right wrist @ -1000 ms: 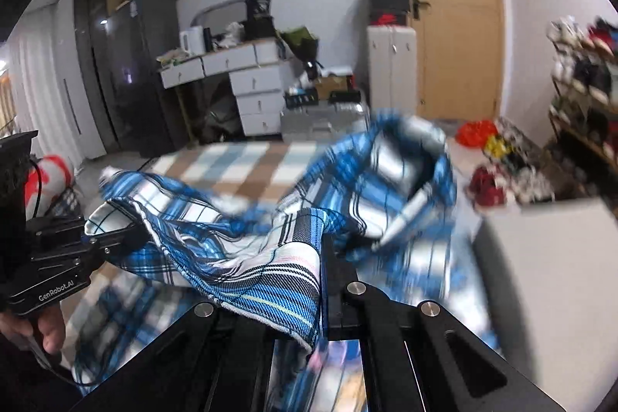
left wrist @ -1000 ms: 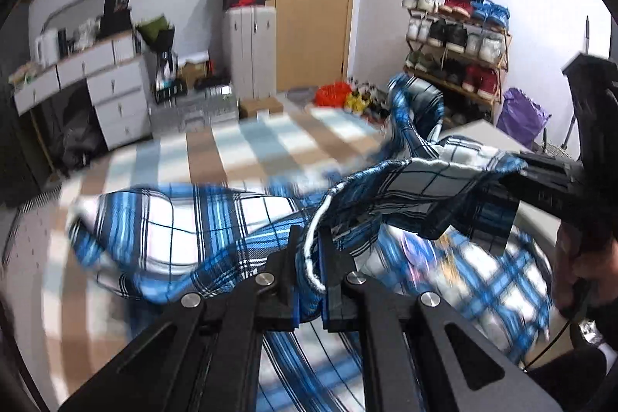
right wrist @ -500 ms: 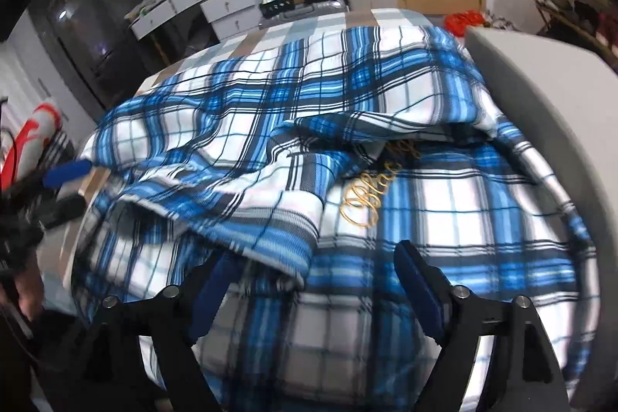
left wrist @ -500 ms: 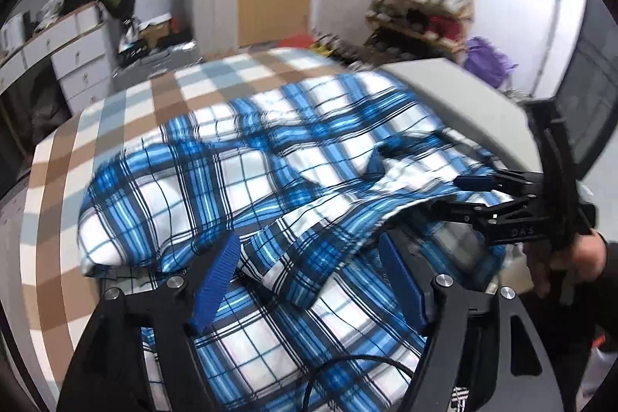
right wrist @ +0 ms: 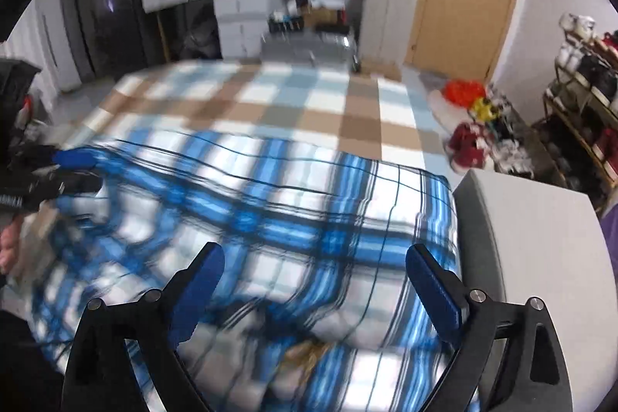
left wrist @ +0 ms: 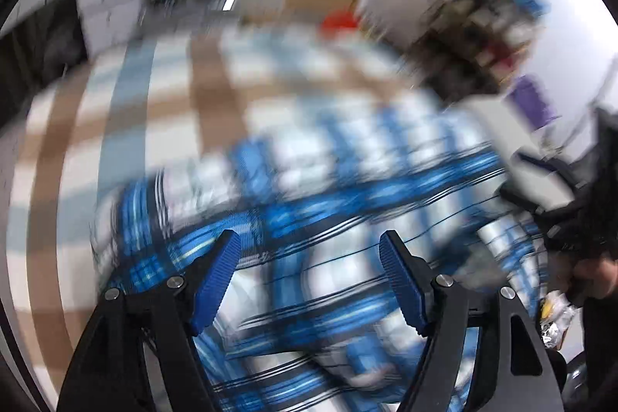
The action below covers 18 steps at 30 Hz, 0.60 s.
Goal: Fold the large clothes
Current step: 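Fold the hem up toward the collar with the left gripper and release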
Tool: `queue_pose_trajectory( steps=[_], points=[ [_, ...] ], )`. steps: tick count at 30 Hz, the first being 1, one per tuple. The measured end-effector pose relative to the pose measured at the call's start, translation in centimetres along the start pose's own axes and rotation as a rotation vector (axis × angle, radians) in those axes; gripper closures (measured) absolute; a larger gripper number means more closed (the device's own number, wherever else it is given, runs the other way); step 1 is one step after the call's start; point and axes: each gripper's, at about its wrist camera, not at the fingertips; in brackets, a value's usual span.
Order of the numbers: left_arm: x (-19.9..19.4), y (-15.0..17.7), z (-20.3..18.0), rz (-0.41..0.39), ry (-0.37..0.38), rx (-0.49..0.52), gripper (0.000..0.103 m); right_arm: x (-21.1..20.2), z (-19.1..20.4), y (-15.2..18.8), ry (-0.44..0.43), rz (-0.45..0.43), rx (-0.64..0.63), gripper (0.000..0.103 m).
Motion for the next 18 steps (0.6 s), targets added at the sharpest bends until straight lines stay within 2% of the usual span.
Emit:
queue_pose_trajectory(
  steps=[1, 3, 6, 8, 9, 11, 14, 16, 18],
  points=[
    [1.3, 0.5, 1.1, 0.064, -0.023, -0.032, 0.033, 1.3, -0.3, -0.1, 0.016, 0.039, -0.012, 0.008],
    [2.7, 1.6, 2.6, 0.106, -0.014, -0.043, 0.033, 4.0, -1.6, 0.7, 0.050, 0.114, -0.029, 0.008],
    [3.2, 3.2, 4.5, 0.125, 0.024, -0.079, 0.033, 6.7, -4.3, 3.2, 0.078, 0.229, -0.030, 0.009],
    [2.4, 3.6, 4.8, 0.115, 0.036, -0.061, 0.033, 7.3, -5.9, 4.6, 0.054, 0.271, -0.009, 0.009],
    [2.1, 3.5, 4.8, 0.124, 0.040, -0.059, 0.033, 6.9, -6.8, 4.9, 0.020, 0.264, 0.015, 0.008],
    [0.6, 2.8, 4.2, 0.126, 0.044, -0.039, 0.034, 6.5, -7.3, 4.7, 0.041, 0.281, 0.021, 0.010],
    [-3.3, 0.9, 2.2, -0.003, 0.130, 0.036, 0.034, 4.7, -6.8, 2.7, 0.021, 0.209, 0.034, 0.011],
    [-4.4, -0.3, 1.0, -0.052, 0.176, 0.063, 0.033, 3.0, -5.9, 0.6, -0.055, 0.124, 0.068, 0.010],
    [-3.7, -1.4, 0.3, -0.041, 0.144, 0.079, 0.033, 3.6, -4.9, -1.1, -0.114, 0.118, 0.089, 0.010]
  ],
)
Point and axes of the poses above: each gripper's, at about its wrist camera, not at the fingertips, and x roughly the way its jaws point, z to its left, y to its underside, and after that the axes turned 6 degrees about x, right-handed
